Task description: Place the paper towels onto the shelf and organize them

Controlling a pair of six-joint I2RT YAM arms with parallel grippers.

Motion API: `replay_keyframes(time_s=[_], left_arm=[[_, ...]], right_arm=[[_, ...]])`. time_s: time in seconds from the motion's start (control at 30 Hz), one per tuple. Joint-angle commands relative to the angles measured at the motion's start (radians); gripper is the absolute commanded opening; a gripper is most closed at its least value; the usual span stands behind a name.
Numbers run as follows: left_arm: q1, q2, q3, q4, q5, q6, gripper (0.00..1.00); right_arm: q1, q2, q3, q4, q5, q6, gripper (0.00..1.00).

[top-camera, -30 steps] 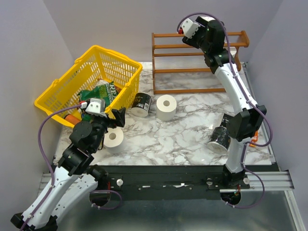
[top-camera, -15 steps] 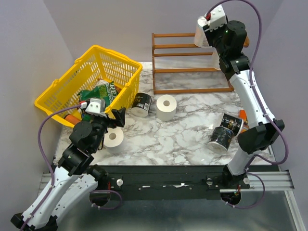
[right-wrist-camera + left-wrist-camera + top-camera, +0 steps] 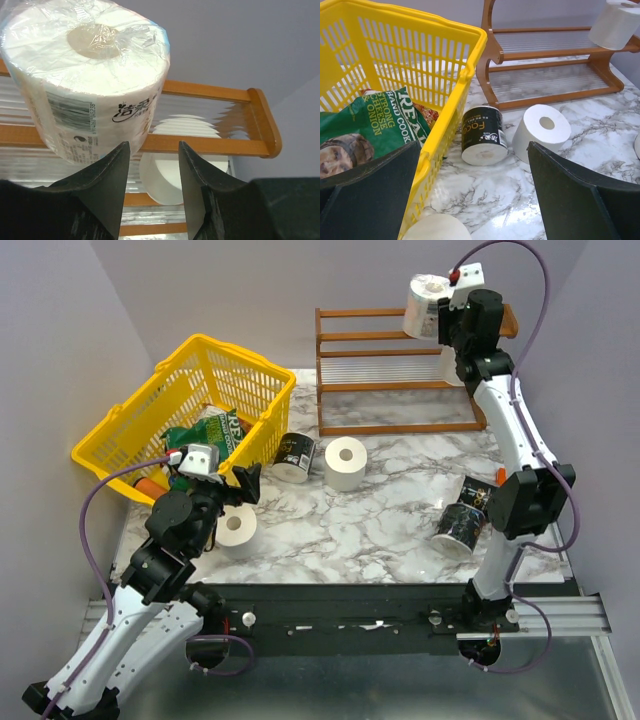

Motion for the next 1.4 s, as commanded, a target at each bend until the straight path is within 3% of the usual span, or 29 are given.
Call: replay_keyframes(time_s=[0.0,0.3,0.67,0.77,0.8,0.93,1.1,1.23,1.37], left_arm=[[-0.001,0.003,-0.008,0.015,-0.032,0.008,0.99],[-0.001,0.012,-0.007,0.014,-0.043,0.012,0.99],[-0.001,-0.006,-0.005,0.014,-0.033,0.009,0.99],[-0.001,-0.014,-0.007,0.014,-0.025,0.006,0.99],[-0.001,-0.014,-0.005,0.012,-0.022,0.005,0.99],[-0.001,-0.029,-0.005,0.014,-0.016,0.002,0.99],[-0.001,-0.046,-0.008,0.014,-0.025,-0.003,0.99],[-0.003,-0.062,-0.007,0.011,-0.037,-0.006,0.99],[-0.003,-0.077,-0.013,0.018,-0.042,-0.008,0.99]], right_arm=[[-0.011,0.062,0.075,0.032,-0.054,0.057,0.52],[-0.011,0.079,0.061,0.072,-0.198,0.086,0.52],[-0.011,-0.16,-0.193,-0.012,-0.004,0.072,0.55],[-0.01,-0.281,-0.31,-0.056,-0.12,0.092,0.55],[-0.008,-0.33,-0.36,-0.073,-0.266,0.099,0.55],[0.108,-0.432,-0.483,-0.139,-0.372,0.118,0.57],[0.274,-0.437,-0.543,-0.274,-0.45,0.292,0.66],[0.436,-0.374,-0.578,-0.279,-0.337,0.375,0.73],[0.501,-0.248,-0.507,-0.325,-0.263,0.416,0.77]])
